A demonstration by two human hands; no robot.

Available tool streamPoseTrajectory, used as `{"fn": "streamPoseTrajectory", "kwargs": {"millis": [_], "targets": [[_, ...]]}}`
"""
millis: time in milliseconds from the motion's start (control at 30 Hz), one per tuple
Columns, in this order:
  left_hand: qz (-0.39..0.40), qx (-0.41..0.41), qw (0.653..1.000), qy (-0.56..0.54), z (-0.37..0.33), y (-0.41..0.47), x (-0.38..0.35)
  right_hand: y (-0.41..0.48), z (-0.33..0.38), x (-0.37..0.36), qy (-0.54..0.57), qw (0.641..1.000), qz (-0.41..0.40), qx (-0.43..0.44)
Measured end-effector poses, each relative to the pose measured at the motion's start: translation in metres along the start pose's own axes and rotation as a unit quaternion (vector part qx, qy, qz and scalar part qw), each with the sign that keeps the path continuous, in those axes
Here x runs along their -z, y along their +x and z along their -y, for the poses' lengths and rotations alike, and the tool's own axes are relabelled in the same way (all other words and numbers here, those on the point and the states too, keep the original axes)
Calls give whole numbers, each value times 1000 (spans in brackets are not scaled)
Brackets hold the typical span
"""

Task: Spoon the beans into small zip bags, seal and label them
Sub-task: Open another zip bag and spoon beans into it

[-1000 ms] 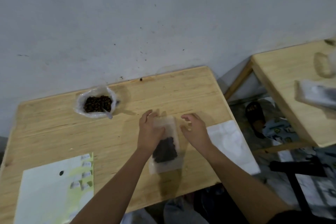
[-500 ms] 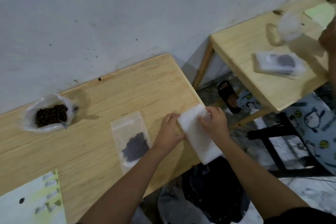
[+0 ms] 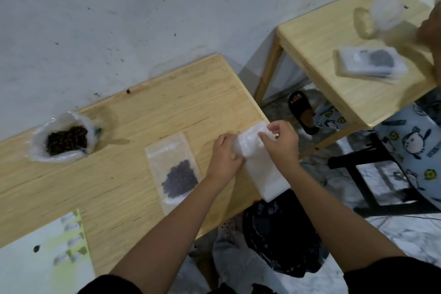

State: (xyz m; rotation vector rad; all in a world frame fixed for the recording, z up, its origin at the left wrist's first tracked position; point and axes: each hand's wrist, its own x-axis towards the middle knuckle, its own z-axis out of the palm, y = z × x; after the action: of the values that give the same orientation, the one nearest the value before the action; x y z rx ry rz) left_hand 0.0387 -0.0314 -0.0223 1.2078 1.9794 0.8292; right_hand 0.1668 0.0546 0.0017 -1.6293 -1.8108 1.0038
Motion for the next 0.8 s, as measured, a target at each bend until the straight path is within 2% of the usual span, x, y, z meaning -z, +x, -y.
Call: {"fn": "streamPoseTrajectory", "kwargs": {"millis": [167, 333, 467, 600, 700, 800], "targets": [[8, 12, 1000, -14, -2, 5, 8, 3, 18, 1, 27, 999, 28, -16], [-64, -23, 996, -57, -5, 2, 32, 7, 47, -2, 26, 996, 81, 30], [-112, -4, 981, -160, -1, 0, 71, 12, 78, -17, 27, 992, 95, 82], [-73, 59, 947, -306, 2, -6, 121, 8, 111, -46, 82, 983, 122, 114], [-52, 64, 935, -346, 10, -16, 162, -1, 140, -74, 107, 974, 146, 136], [-92, 66, 927, -357, 22, -30, 197, -12, 171, -101, 126, 968, 145, 164]]}}
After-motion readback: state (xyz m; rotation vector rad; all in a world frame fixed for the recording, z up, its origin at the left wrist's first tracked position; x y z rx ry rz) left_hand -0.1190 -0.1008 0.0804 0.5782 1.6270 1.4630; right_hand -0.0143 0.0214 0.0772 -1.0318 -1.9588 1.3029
